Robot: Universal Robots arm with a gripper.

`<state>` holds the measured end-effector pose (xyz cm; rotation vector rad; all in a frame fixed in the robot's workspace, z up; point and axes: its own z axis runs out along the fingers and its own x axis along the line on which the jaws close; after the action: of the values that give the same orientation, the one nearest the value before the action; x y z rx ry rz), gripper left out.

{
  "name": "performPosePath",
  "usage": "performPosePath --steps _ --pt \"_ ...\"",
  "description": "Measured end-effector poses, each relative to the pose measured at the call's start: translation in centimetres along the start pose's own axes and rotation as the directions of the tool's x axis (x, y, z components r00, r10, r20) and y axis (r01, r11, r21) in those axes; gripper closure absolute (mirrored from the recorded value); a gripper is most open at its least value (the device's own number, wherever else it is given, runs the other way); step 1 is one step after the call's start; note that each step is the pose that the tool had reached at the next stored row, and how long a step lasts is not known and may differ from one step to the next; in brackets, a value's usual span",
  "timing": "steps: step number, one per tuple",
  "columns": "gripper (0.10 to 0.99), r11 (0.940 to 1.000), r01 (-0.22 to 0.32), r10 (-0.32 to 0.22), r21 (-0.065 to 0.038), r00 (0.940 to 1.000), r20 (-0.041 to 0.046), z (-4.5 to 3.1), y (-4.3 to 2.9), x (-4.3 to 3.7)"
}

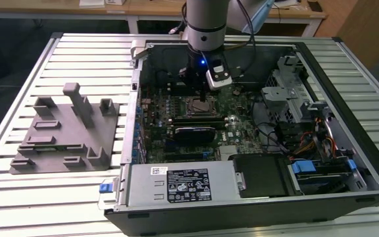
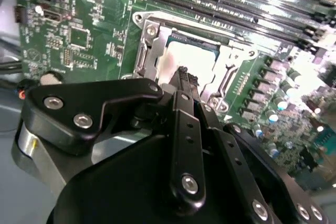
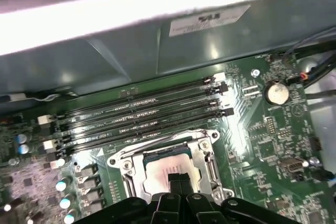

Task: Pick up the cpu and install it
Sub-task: 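Install the first cpu locking lever, then install the second cpu locking lever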

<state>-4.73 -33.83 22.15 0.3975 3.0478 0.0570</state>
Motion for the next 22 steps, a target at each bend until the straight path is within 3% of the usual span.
performPosePath --steps 22 --pt "0.98 1.0 0.0 0.0 0.0 1.0 0.0 -0.67 -0.09 -0.07"
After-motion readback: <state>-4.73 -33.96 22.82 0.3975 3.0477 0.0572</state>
